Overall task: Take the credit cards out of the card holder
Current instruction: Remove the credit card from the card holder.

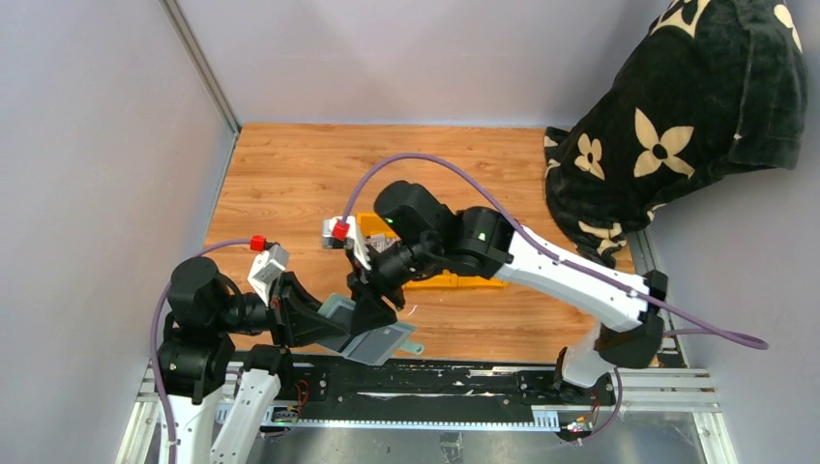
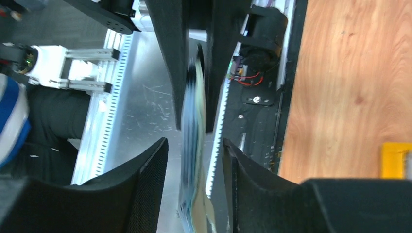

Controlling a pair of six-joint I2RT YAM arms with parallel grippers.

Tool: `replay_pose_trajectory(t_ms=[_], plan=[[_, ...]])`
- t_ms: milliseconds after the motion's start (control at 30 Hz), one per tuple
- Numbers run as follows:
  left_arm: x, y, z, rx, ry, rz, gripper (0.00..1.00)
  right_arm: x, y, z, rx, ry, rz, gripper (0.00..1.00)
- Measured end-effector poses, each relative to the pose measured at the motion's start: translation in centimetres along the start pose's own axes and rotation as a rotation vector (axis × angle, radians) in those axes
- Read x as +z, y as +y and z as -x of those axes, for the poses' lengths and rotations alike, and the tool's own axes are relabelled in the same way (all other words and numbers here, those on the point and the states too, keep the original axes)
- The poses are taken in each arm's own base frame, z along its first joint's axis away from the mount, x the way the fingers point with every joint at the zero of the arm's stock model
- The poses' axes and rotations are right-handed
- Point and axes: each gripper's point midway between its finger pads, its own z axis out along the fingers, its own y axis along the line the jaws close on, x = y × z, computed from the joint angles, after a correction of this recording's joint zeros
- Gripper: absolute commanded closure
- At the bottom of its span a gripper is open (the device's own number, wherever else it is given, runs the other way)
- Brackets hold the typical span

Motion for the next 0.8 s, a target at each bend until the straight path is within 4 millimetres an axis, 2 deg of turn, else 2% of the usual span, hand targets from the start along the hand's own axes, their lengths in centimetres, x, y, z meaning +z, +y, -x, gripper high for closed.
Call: replay_pose_trajectory(t_ms=[67,133,267,367,433,467,500,567,633,700,800], plan=[[-0.1,-0.5,0.7,0.016,-0.006,0.009,1.0,-0.1,0.3,-0.4,-0.01,-0.06,0.025,0.44],[-0.2,-1.0,1.5,0.042,-0.015,0.018,1.0,-0.6,0.7,-1.8,-0.005,-0.145,0.049,0.44],[-0.3,-1.6,3.3,0.078,-0.035,0.046,1.0,-2.0,1.5,-3.4,0.006,-0.326,0.09,0.53],[-0.3,-1.0,3.8,0.066,-0.047,0.081,1.0,-3.1,2.2,-2.7,0.002,-0.455,0.118,0.68],[-0.3,-0.8,3.9,0.06,-0.051,0.095,0.99,-3.5,2.4,-2.1,0.001,-0.492,0.123,0.86],[-0.3,-0.7,3.9,0.055,-0.053,0.099,0.93,-3.6,2.5,-1.8,-0.003,-0.504,0.125,0.97],[-0.3,-0.8,4.0,0.047,-0.054,0.1,0.84,-3.7,2.3,-1.7,0.004,-0.51,0.118,1.0],[-0.3,-0.9,3.9,0.043,-0.058,0.099,0.62,-3.6,1.8,-1.9,0.028,-0.492,0.098,1.0],[-0.3,-0.7,3.4,0.03,-0.06,0.1,0.5,-3.5,1.5,-1.6,0.043,-0.448,0.077,1.0],[-0.2,-0.4,2.7,-0.008,-0.051,0.094,0.46,-3.8,1.4,-0.4,0.029,-0.401,0.057,1.0],[-0.1,-0.3,2.2,-0.032,-0.038,0.075,0.46,-4.3,1.5,0.7,-0.007,-0.336,0.031,1.0]])
